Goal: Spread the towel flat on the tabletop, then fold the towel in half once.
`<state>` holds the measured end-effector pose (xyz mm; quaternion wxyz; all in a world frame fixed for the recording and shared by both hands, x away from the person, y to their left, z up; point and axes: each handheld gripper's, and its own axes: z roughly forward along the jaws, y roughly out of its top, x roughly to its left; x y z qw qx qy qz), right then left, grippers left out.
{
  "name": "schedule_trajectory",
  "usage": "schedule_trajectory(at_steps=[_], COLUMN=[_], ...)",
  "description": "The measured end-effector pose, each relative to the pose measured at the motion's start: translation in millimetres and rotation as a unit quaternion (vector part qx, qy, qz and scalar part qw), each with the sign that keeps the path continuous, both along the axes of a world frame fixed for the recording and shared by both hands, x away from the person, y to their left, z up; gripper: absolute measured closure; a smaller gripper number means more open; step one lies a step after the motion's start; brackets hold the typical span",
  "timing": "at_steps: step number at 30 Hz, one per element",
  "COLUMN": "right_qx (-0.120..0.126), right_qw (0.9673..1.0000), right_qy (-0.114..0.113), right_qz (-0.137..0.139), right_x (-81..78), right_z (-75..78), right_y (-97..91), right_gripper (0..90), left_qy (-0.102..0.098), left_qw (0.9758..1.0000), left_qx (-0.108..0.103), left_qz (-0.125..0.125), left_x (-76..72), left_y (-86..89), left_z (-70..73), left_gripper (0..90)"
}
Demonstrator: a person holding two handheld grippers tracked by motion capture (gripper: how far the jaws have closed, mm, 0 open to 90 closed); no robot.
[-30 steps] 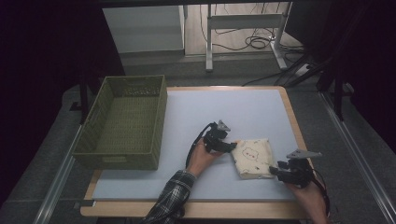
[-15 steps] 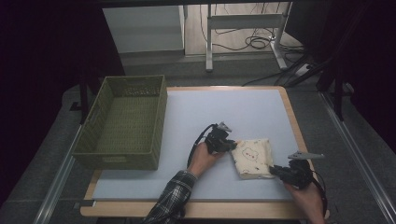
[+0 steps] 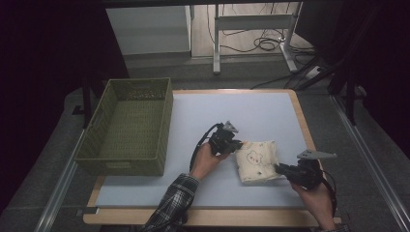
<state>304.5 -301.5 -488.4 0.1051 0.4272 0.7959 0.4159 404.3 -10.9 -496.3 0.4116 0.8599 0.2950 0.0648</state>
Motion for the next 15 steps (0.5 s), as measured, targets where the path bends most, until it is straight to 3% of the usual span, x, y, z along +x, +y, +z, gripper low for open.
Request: schedule_trajectory(at_steps=[15], right_qx=[-0.005], right_qw=[0.9991], right_qy=[-0.014], right_qz=[0.04], right_x=[14.1], right_z=[12.5], right_y=[41.9], right_gripper=[80.8], left_qy=[-0.022], left_qw=[0.9991], left_qx=[0.024], left_qz=[0.028], left_x=[-0.1], left_y=[34.9], left_z=[21.5], left_gripper=[82.8])
